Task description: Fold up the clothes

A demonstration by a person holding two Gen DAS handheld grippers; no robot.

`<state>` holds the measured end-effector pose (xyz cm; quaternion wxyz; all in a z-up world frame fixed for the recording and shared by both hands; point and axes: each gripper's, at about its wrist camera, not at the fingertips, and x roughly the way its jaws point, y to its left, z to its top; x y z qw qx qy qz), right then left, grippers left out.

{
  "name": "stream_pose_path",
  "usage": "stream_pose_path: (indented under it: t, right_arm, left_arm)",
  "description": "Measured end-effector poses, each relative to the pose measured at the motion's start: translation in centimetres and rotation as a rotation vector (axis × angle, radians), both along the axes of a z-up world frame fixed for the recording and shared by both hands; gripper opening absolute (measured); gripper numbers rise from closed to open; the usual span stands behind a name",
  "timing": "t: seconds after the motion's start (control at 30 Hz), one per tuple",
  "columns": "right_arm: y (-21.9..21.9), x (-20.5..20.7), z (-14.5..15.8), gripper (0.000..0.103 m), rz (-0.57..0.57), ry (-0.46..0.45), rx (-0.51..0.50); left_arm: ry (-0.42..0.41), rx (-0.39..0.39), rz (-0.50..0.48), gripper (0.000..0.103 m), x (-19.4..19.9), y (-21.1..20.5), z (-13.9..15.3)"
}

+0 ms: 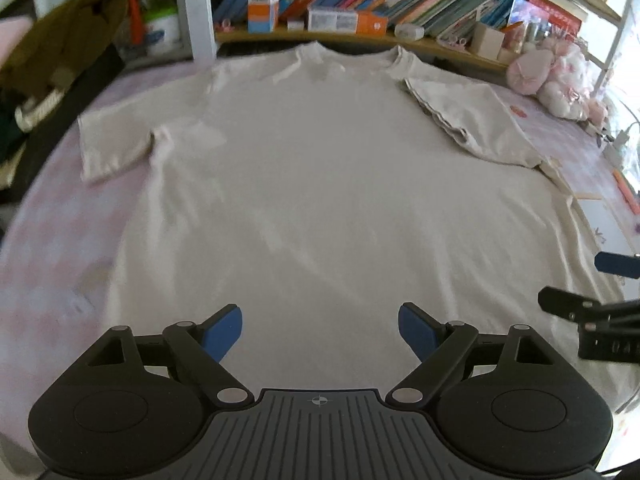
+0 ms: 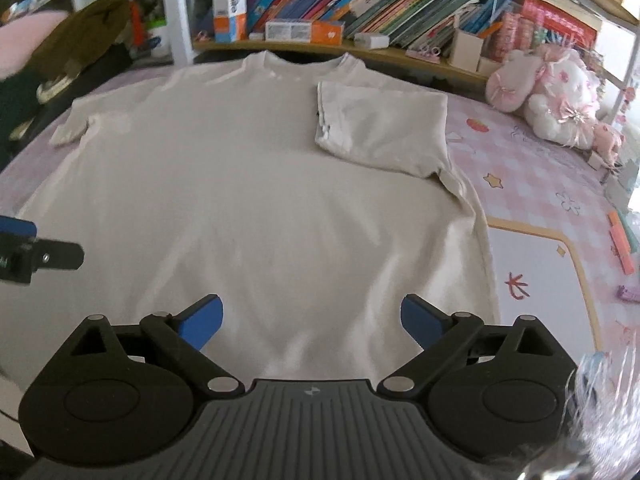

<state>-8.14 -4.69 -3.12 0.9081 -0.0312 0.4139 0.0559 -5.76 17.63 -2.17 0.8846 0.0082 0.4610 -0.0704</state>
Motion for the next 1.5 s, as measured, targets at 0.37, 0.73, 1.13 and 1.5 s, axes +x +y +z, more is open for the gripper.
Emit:
stream_pose_path:
  t: [0.37,0.73,1.13,1.5]
  right_arm:
    - [8.2,1.1,0.8,0.096,-0.063,-0.043,-0.010]
    - [13.9,0.5,1.5,0.096,-0.033,-0.053,-0.047]
    - [15.9,0.0,1.6,0.097,0.012,-0.034,-0.113]
    - [14.4,-1.0,1.3,0.097,-0.045,0.007,-0.142]
  left_arm:
    - [-0.013,-0.069,0.064,0.088,3.9,10.6,0.9]
    - [-0.033,-0.231,0.142,0.086,6.6,18.3,0.4]
    - [-0.041,-0.599,0.473,0.031,11.3,26.0,-2.9]
    - [-0.188,-0.404,0.470,0.035,16.2,25.7,-3.7]
